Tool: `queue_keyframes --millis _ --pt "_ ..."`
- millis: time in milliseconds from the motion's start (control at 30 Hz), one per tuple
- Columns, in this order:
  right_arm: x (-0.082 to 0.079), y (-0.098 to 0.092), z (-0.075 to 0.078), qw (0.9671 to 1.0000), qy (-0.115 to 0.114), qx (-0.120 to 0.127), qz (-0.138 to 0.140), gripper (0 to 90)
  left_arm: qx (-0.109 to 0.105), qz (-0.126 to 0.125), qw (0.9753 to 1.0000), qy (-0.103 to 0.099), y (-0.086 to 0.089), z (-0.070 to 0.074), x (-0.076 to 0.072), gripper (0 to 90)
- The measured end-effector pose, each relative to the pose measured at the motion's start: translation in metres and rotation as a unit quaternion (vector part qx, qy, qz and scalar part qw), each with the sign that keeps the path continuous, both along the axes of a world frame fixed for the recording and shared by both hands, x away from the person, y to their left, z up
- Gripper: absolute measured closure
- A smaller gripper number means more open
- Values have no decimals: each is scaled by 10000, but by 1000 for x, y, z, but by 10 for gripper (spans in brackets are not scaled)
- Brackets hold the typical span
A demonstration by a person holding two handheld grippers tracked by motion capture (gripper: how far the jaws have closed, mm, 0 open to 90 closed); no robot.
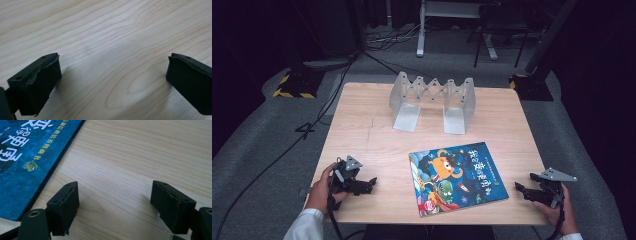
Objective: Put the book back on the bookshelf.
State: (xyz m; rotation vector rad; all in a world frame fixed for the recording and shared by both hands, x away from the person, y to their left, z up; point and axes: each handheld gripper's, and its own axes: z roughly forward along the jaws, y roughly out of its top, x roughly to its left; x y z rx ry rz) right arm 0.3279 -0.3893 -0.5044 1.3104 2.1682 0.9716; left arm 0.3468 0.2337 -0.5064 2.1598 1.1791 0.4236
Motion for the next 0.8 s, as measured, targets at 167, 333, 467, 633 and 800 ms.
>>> queue_keyframes --millis 167,333,467,633,800 --pt "0 0 0 10000 4 -2 4 234 27 -484 9988 -29 -13 0 16 6" --pt "0 0 0 10000 1 -9 1 234 196 -782 9967 68 -25 5 23 14" --pt "0 0 0 10000 2 -11 2 234 225 -836 9962 -125 -37 10 23 197" --pt "-4 3 0 9992 6 -28 397 249 15 -1559 9877 -117 -66 18 29 168" --pt "-18 19 5 9872 86 226 1578 249 -515 -2019 9776 -284 -102 24 47 182"
